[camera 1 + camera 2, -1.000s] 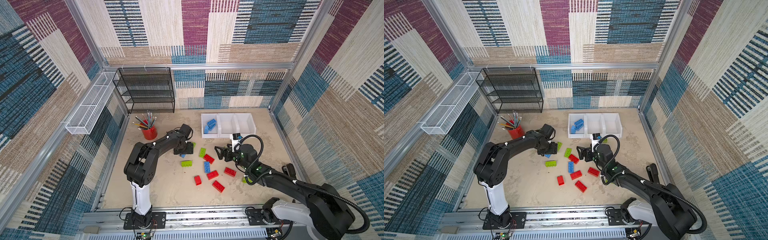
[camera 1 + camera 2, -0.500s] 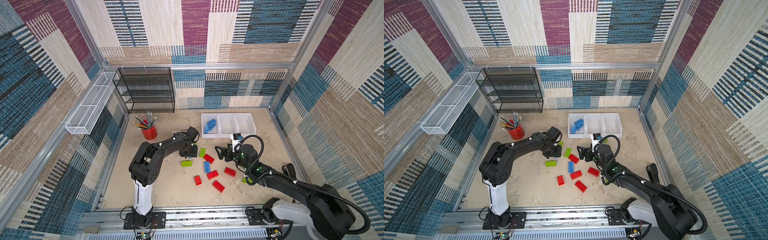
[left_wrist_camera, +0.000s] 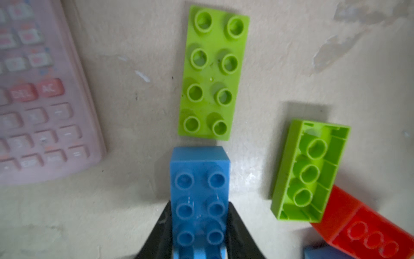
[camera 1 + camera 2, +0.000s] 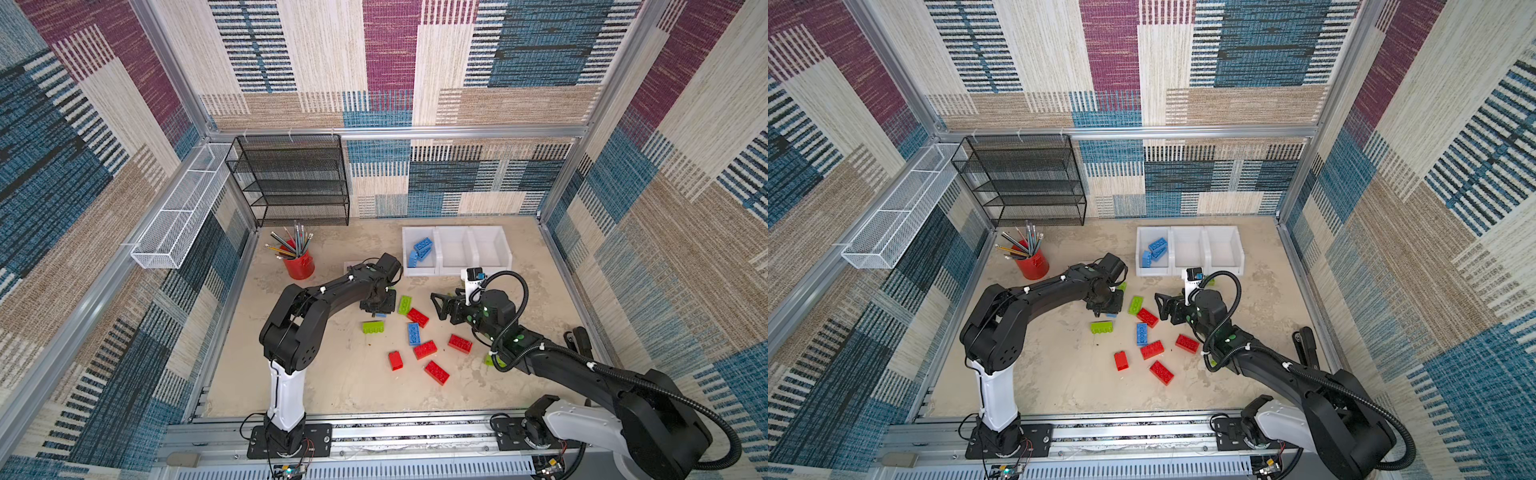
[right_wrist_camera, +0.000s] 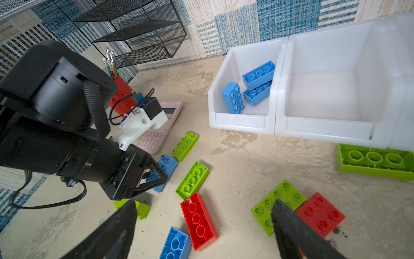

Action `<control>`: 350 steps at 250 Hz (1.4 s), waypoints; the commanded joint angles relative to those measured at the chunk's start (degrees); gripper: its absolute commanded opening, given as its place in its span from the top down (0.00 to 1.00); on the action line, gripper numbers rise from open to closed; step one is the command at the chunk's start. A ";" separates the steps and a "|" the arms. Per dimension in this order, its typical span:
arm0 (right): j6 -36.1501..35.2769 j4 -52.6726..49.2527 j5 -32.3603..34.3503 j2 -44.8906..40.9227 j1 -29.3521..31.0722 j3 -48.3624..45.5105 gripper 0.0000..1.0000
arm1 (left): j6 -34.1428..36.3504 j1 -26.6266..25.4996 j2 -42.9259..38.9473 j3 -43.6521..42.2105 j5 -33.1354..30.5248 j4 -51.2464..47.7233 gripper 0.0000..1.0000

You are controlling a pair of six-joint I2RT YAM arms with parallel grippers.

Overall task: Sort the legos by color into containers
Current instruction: 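Grasp the blue brick beside the calculator with the left gripper while the right gripper withdraws, then carry the blue brick with the left gripper into the bin compartment and release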

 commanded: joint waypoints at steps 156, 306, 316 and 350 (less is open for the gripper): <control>0.65 9.05 0.58 -5.80 0.02 -5.57 0.00 | 7.50 -1.38 7.95 31.12 3.17 -9.64 0.74; 1.25 11.70 0.80 -5.92 0.02 -6.91 0.00 | 12.40 -1.20 29.76 63.03 4.89 -11.57 0.72; 1.23 11.76 0.75 -5.99 0.03 -7.08 0.00 | 12.61 -1.10 30.87 64.11 4.96 -11.30 0.72; 1.39 11.96 0.81 -5.74 -0.02 -7.10 0.00 | 12.94 -0.48 33.59 66.89 5.00 -10.37 0.71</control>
